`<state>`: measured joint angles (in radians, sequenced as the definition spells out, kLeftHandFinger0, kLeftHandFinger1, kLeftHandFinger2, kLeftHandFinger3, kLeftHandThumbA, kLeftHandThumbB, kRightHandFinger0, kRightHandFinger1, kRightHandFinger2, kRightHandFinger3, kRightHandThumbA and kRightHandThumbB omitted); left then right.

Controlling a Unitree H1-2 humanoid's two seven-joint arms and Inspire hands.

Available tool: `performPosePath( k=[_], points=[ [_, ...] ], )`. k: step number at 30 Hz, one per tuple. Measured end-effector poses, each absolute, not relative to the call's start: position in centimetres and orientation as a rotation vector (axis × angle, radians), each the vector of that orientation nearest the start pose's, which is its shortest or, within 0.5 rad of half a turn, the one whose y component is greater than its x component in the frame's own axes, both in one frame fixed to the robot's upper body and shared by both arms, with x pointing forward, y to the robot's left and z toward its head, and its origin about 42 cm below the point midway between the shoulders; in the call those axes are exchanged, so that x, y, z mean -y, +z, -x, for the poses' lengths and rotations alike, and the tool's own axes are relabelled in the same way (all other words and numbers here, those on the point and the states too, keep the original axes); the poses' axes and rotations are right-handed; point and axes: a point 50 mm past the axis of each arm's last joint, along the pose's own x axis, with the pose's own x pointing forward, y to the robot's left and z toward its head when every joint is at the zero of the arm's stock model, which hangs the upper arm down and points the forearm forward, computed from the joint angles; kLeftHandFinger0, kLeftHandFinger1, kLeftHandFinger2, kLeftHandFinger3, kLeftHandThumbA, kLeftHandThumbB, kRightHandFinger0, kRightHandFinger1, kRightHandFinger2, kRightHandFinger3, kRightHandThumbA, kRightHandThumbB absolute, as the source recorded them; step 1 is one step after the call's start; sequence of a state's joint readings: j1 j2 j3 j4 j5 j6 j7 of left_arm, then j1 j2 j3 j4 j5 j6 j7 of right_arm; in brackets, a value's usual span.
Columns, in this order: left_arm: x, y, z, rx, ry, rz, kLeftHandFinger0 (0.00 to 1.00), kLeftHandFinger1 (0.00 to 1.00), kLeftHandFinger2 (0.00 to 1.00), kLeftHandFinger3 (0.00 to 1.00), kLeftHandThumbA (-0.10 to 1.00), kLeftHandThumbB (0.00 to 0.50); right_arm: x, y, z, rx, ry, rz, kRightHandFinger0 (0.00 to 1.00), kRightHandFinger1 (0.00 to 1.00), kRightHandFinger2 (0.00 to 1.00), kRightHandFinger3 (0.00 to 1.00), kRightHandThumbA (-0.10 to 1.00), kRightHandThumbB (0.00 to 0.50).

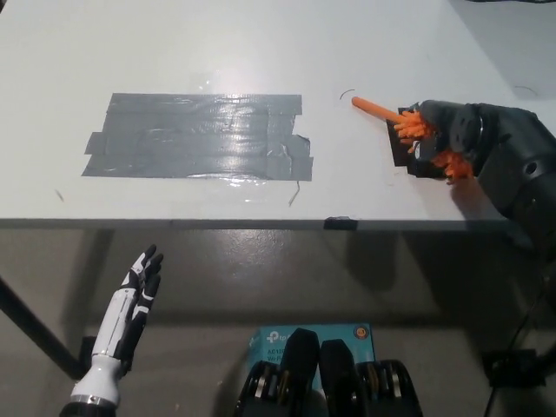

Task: An orange duster is kept infront of the robot in the middle of the table and the robot extends its right arm to grab the duster, picks it up and hands it to a person

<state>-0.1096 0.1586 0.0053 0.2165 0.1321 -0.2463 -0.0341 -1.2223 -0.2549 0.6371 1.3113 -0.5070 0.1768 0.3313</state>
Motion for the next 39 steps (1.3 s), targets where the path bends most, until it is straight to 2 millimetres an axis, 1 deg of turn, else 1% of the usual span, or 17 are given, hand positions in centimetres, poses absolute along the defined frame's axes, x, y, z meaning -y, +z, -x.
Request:
performPosePath(
  k=[2,4,5,6,7,9,10,11,12,14,18,22,27,30,31,37,39],
  points=[
    [-25.9,8.9,-31.8,0.133,-0.074,-0.291,1.0,1.0,1.0,1.0,0.96,0.092,21.7,25.9,-58.1,-0.433,0.364,1.338,0.2,0.57,0.52,1.0,-0.1,0.147],
    [-25.9,8.9,-31.8,0.133,-0.074,-0.291,1.0,1.0,1.0,1.0,0.96,0.091,22.2,25.8,-58.1,-0.421,0.338,1.301,0.44,0.78,0.63,1.0,-0.1,0.142],
    [-25.9,8.9,-31.8,0.133,-0.074,-0.291,1.0,1.0,1.0,1.0,0.96,0.091,22.5,25.6,-58.0,-0.414,0.327,1.274,0.48,0.79,0.63,0.95,-0.1,0.137],
    [-25.9,8.9,-31.8,0.133,-0.074,-0.291,1.0,1.0,1.0,1.0,0.97,0.095,22.9,25.3,-57.9,-0.399,0.309,1.234,0.42,0.73,0.55,0.67,-0.1,0.137],
    [-25.9,8.8,-31.8,0.133,-0.074,-0.291,1.0,1.0,1.0,1.0,0.97,0.092,23.6,24.8,-57.7,-0.373,0.28,1.171,0.2,0.53,0.35,0.5,-0.1,0.133],
    [-25.8,8.8,-31.8,0.133,-0.075,-0.291,1.0,1.0,1.0,1.0,0.97,0.092,24.4,24.4,-57.5,-0.347,0.25,1.095,0.14,0.65,0.45,0.46,-0.1,0.11],
    [-25.8,8.8,-31.8,0.133,-0.075,-0.291,1.0,1.0,1.0,1.0,0.97,0.093,24.6,24.2,-57.5,-0.341,0.237,1.067,0.22,0.69,0.78,0.71,-0.1,0.197],
    [-25.8,8.8,-31.8,0.133,-0.075,-0.291,1.0,1.0,1.0,1.0,0.97,0.093,25.1,23.8,-57.3,-0.329,0.212,1.006,0.22,0.69,0.78,0.71,-0.1,0.197],
    [-25.9,8.8,-31.8,0.132,-0.075,-0.291,1.0,1.0,1.0,1.0,0.97,0.096,25.7,23.5,-57.1,-0.315,0.185,0.941,0.17,0.61,0.96,0.92,-0.1,0.16],
    [-25.8,8.8,-31.8,0.132,-0.075,-0.291,1.0,1.0,1.0,1.0,0.97,0.099,26.6,23.2,-56.8,-0.29,0.145,0.816,0.13,0.59,0.99,1.0,-0.1,0.167],
    [-25.8,8.7,-31.7,0.127,-0.075,-0.29,1.0,1.0,1.0,1.0,0.95,0.084,28.0,22.6,-56.3,-0.264,0.086,0.571,0.0,0.51,0.99,1.0,-0.1,0.19],
    [-25.8,8.5,-31.7,0.12,-0.075,-0.289,1.0,1.0,1.0,1.0,0.95,0.091,29.2,22.2,-55.6,-0.248,0.04,0.375,0.0,0.56,1.0,1.0,-0.1,0.168],
    [-25.9,8.1,-31.7,0.105,-0.075,-0.288,1.0,1.0,1.0,1.0,0.95,0.097,30.2,21.6,-54.6,-0.248,0.007,0.15,0.0,0.41,0.99,1.0,-0.1,0.144],
    [-25.9,8.0,-31.7,0.101,-0.075,-0.287,1.0,1.0,1.0,1.0,0.95,0.097,29.9,21.4,-54.2,-0.247,0.004,0.057,0.0,0.49,0.99,1.0,-0.1,0.138],
    [-25.9,7.9,-31.7,0.098,-0.075,-0.287,1.0,1.0,1.0,1.0,0.95,0.097,29.5,21.4,-53.9,-0.242,0.009,-0.011,0.0,0.46,0.91,1.0,-0.1,0.135],
    [-25.9,7.8,-31.7,0.094,-0.075,-0.286,1.0,1.0,1.0,1.0,0.94,0.099,27.1,22.1,-53.7,-0.222,0.055,-0.226,0.0,0.43,0.89,1.0,-0.1,0.131],
    [-25.9,7.8,-31.7,0.094,-0.075,-0.286,1.0,1.0,1.0,1.0,0.94,0.1,26.4,22.5,-53.7,-0.214,0.077,-0.271,0.0,0.42,0.84,1.0,-0.1,0.119]
  ],
)
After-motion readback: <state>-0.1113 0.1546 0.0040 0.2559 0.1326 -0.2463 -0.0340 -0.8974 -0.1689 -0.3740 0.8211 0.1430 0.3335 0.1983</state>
